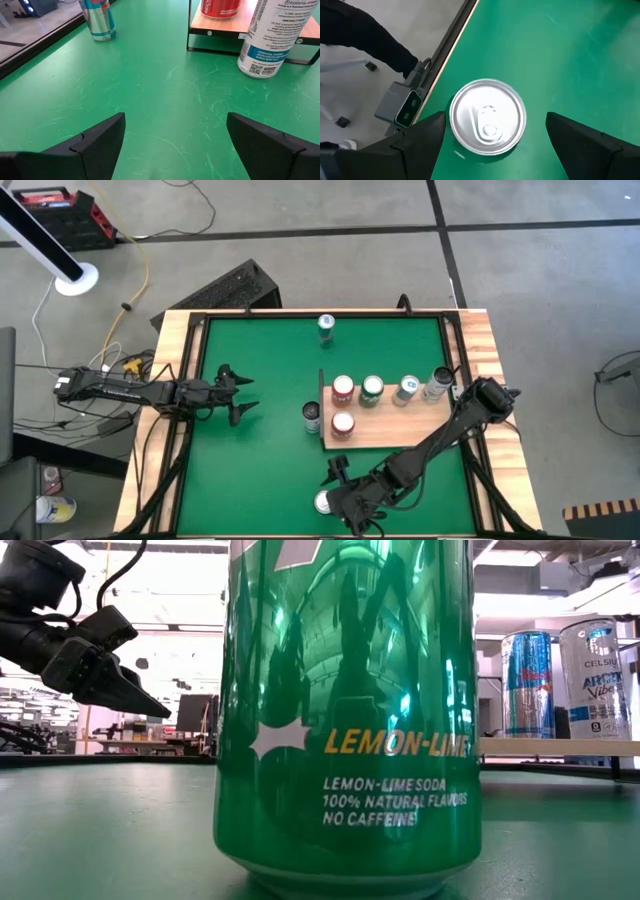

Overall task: Place canned beverage on shelf
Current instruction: Put the green soda can on the shelf

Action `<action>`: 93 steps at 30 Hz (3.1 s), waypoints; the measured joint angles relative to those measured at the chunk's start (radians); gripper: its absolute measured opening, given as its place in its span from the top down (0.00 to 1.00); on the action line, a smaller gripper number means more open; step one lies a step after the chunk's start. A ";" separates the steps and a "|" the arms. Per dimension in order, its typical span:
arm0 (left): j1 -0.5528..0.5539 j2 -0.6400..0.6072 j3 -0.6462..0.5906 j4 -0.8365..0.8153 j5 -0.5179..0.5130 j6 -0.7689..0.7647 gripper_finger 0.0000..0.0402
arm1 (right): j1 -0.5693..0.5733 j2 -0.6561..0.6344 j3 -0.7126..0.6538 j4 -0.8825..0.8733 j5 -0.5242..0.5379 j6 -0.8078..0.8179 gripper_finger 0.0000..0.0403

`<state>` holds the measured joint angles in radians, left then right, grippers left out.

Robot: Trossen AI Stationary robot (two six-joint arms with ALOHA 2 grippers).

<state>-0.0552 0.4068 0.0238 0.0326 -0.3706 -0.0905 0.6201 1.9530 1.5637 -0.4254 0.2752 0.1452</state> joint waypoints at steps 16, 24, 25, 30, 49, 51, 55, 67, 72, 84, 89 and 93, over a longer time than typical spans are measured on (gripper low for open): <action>0.000 0.000 0.000 0.000 0.000 0.000 0.17 | -0.001 -0.001 -0.049 0.081 -0.045 0.013 0.08; 0.000 0.000 0.000 0.000 0.000 0.000 0.17 | -0.001 -0.001 -0.048 0.082 -0.078 0.004 0.13; 0.000 0.000 0.000 0.000 0.000 0.000 0.17 | -0.001 -0.001 -0.048 0.082 -0.079 0.004 0.14; 0.000 0.000 0.000 0.000 0.000 0.000 0.17 | -0.002 -0.001 -0.048 0.082 -0.090 0.010 0.17; 0.000 0.000 0.000 0.000 0.001 0.000 0.17 | -0.012 -0.043 -0.048 0.052 -0.095 0.032 0.34; 0.000 0.000 0.000 0.000 0.001 0.000 0.17 | -0.012 -0.059 -0.048 0.056 -0.093 0.031 0.34; 0.000 0.000 0.000 0.000 0.001 0.000 0.17 | -0.008 -0.091 -0.048 0.031 -0.061 0.031 0.34; 0.000 0.000 0.000 0.000 0.001 0.000 0.17 | 0.070 -0.305 -0.053 -0.308 0.130 0.138 0.36; 0.000 0.000 0.000 0.000 0.001 0.000 0.17 | 0.110 -0.456 -0.196 -0.343 0.207 0.248 0.44; 0.000 0.000 0.000 0.000 0.001 0.000 0.17 | 0.191 -0.755 -0.586 -0.078 0.236 0.511 0.68; 0.000 0.000 0.000 0.000 0.001 0.000 0.17 | 0.262 -0.707 -0.594 0.062 0.223 0.503 0.73; 0.000 0.000 0.000 0.000 0.001 0.000 0.17 | 0.262 -0.653 -0.559 0.029 0.218 0.503 0.71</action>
<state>-0.0555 0.4071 0.0238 0.0322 -0.3698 -0.0906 0.8823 1.3003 1.0043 -0.3966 0.4933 0.6480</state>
